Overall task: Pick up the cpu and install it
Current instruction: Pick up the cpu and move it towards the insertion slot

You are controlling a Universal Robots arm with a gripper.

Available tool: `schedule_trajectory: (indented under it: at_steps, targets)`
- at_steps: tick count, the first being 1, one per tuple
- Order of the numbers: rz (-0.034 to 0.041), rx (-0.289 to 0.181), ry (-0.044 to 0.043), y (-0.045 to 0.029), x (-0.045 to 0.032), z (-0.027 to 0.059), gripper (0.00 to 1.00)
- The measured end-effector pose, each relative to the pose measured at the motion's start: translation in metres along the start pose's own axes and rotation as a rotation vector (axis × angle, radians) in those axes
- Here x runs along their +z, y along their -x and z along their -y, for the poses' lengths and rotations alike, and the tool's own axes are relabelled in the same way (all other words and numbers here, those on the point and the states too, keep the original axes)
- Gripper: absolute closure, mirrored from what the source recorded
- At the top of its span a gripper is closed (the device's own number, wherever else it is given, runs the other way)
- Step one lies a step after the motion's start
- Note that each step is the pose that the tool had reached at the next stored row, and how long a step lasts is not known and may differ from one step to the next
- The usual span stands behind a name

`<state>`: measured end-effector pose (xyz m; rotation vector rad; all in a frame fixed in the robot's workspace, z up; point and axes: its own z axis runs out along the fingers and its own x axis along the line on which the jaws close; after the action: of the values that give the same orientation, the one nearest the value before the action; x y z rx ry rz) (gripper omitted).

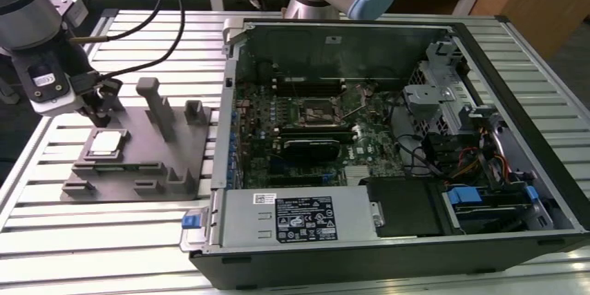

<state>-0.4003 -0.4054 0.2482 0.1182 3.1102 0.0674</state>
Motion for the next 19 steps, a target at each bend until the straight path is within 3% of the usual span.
schedule_trajectory:
  at_steps: [19]
  targets:
    - [-0.0005, 0.0, -0.0008, -0.0121, 0.0197, 0.0026, 0.89]
